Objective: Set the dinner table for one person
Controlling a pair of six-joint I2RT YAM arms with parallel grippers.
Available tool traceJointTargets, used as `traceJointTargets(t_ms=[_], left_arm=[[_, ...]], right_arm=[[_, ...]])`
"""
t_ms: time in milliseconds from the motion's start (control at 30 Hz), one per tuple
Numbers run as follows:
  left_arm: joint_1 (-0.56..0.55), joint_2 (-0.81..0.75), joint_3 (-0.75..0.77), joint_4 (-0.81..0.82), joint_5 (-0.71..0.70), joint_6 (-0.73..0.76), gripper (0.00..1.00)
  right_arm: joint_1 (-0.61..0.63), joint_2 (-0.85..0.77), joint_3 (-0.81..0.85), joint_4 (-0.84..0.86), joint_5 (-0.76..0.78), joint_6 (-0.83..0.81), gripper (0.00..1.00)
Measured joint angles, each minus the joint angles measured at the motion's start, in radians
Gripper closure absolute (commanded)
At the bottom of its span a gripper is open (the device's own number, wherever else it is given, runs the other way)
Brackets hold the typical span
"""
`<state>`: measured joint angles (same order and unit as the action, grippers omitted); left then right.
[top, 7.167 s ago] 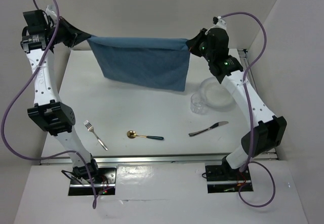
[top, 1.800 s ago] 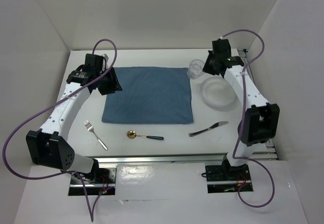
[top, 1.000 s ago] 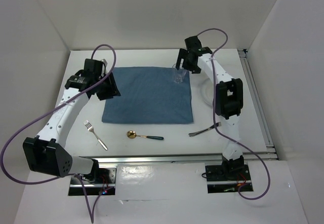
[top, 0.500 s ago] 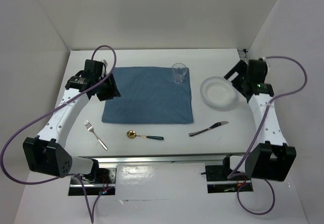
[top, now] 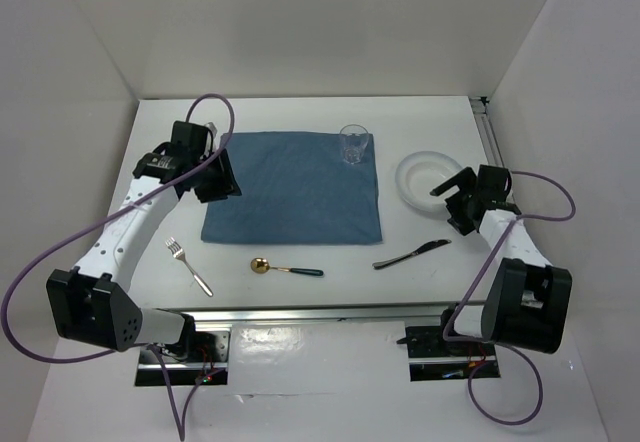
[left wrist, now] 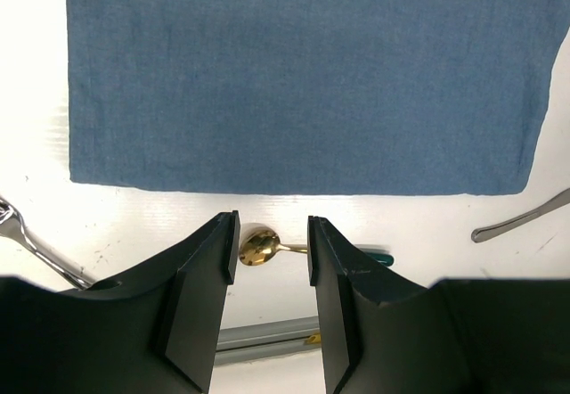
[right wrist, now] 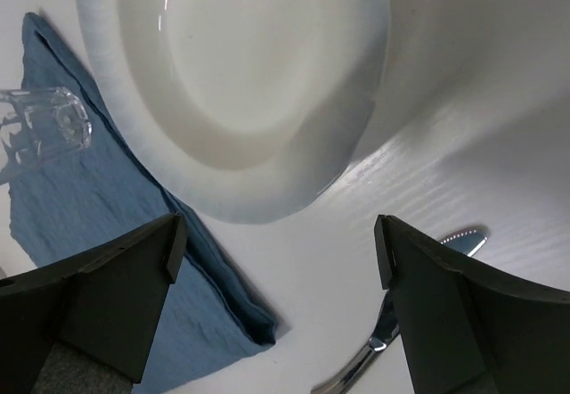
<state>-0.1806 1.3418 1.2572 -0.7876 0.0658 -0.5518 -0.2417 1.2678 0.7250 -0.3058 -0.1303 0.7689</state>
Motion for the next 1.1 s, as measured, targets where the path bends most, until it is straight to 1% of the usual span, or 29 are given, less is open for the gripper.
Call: traceJointTargets(t_ms=[167, 333, 367, 467, 500, 600, 633, 700, 733, 767, 800, 833, 933, 1033, 1100], left_arm=[[0.000, -0.005, -0.013, 0.002, 0.000, -0.001, 0.47], [0.000, -0.005, -0.013, 0.001, -0.001, -0.001, 0.47], [0.000, -0.005, -0.013, 0.001, -0.001, -0.001, 0.47], [0.000, -0.005, -0.013, 0.000, -0.001, -0.001, 0.47], [0.000, -0.005, -0.013, -0.001, -0.001, -0.001, 0.47], [0.000, -0.005, -0.013, -0.002, -0.001, -0.001, 0.47], [0.000, -0.005, -0.013, -0.003, -0.001, -0.001, 0.47], [-0.002, -0.005, -0.013, -0.004, -0.001, -0.001, 0.47], [-0.003, -0.005, -0.013, -0.004, -0.002, -0.001, 0.47], [-0.006, -0.005, -0.013, -0.005, -0.002, -0.001, 0.47], [-0.008, -0.005, -0.013, -0.006, -0.002, -0.001, 0.47], [-0.008, -0.005, -0.013, -0.006, -0.002, -0.002, 0.47], [-0.011, -0.005, -0.013, -0.006, 0.003, -0.003, 0.47], [-0.011, -0.005, -0.013, -0.006, 0.008, -0.003, 0.47], [-0.011, -0.004, -0.009, -0.008, 0.008, -0.004, 0.48]], right_arm=[[-0.012, 0.085, -0.032, 0.093, -0.017, 0.047, 0.00], [-0.034, 0.166, -0.043, 0.176, -0.027, 0.083, 0.05], [-0.036, 0.179, -0.043, 0.191, -0.030, 0.088, 0.08], [-0.037, 0.237, -0.037, 0.237, -0.040, 0.107, 0.13], [-0.038, 0.255, -0.028, 0.256, -0.051, 0.117, 0.20], [-0.038, 0.298, -0.013, 0.304, -0.053, 0.138, 0.34], [-0.038, 0.314, -0.005, 0.313, -0.054, 0.143, 0.47], [-0.038, 0.337, 0.002, 0.316, -0.051, 0.149, 0.64], [-0.038, 0.351, 0.003, 0.321, -0.055, 0.158, 0.80], [-0.040, 0.353, 0.006, 0.322, -0.054, 0.170, 0.86], [-0.049, 0.350, 0.011, 0.345, -0.085, 0.200, 0.92], [-0.053, 0.335, 0.024, 0.358, -0.104, 0.211, 1.00], [-0.049, 0.270, 0.037, 0.323, -0.057, 0.173, 1.00], [-0.049, 0.186, 0.034, 0.226, -0.014, 0.129, 1.00], [-0.049, 0.103, 0.034, 0.169, 0.000, 0.095, 1.00]])
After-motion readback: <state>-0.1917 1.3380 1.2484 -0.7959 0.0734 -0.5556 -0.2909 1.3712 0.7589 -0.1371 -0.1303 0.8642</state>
